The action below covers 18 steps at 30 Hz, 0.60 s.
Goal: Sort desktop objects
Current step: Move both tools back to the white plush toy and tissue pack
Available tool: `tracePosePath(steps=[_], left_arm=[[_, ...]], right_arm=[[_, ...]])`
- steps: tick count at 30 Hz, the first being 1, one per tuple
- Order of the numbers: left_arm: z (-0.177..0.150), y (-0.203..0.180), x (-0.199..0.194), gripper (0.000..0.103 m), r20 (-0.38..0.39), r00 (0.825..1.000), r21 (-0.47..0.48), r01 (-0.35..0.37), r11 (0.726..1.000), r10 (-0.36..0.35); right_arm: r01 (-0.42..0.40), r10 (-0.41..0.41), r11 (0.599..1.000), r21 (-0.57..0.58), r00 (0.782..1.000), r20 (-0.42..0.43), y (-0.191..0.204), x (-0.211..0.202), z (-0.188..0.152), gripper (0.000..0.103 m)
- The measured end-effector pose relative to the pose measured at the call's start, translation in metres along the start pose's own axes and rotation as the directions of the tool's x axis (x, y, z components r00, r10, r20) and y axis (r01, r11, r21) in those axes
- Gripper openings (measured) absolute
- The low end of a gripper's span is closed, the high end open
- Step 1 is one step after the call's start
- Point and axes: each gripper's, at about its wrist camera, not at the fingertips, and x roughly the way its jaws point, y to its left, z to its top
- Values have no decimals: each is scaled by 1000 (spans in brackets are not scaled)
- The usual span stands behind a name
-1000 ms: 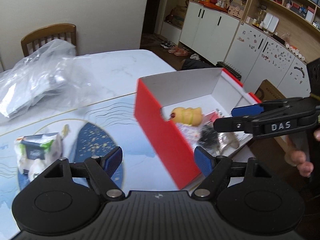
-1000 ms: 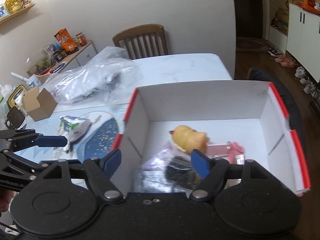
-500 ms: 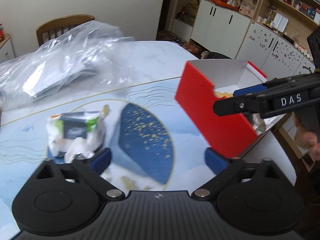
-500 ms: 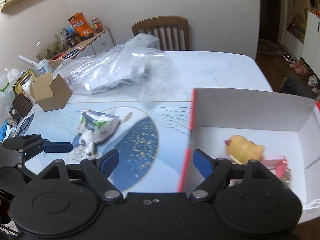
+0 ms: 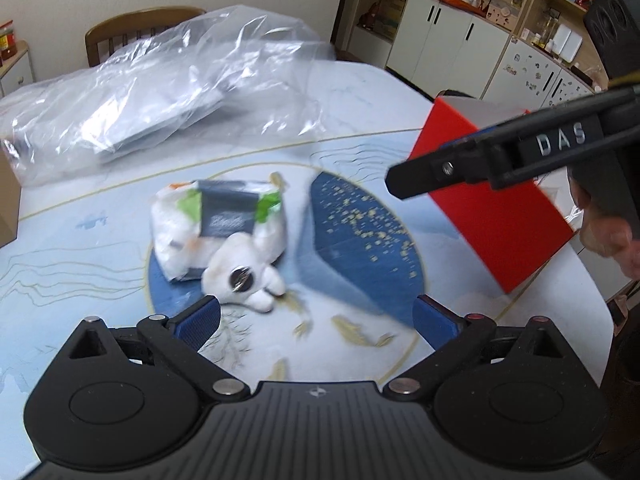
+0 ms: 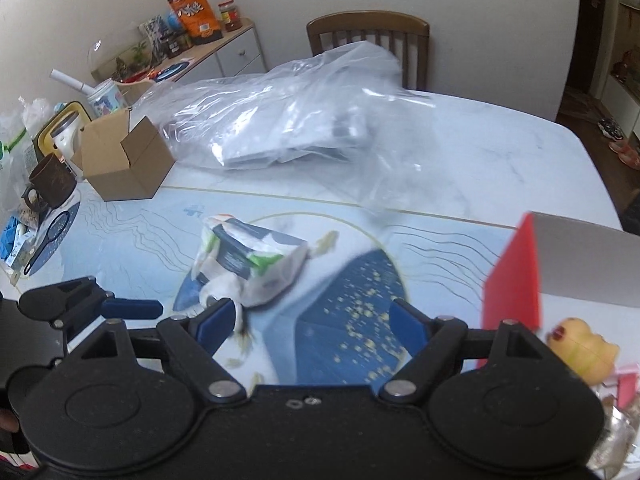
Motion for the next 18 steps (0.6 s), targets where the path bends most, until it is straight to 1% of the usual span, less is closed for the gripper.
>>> tracePosePath(steps=[5,11,14,18], left_arm=[[-5,18,7,103,-12,1000,-14,10,1000,-10],[-7,31,14,103,-1,1000,-22,20,1000,-20],[-7,34,19,103,2,1000,-12,18,1000,-18],[-6,34,28,103,13,1000,16,20,1000,-20]], right_arm=[[-27,26,998,-49,999,-34,16,22,12,84],[-50,44,991,-120,997,-56,31,43,30,84],[-65,56,988,-142,996,-69,37,55,38,84],[-80,61,975,-208,993,-97,47,73,44,84]])
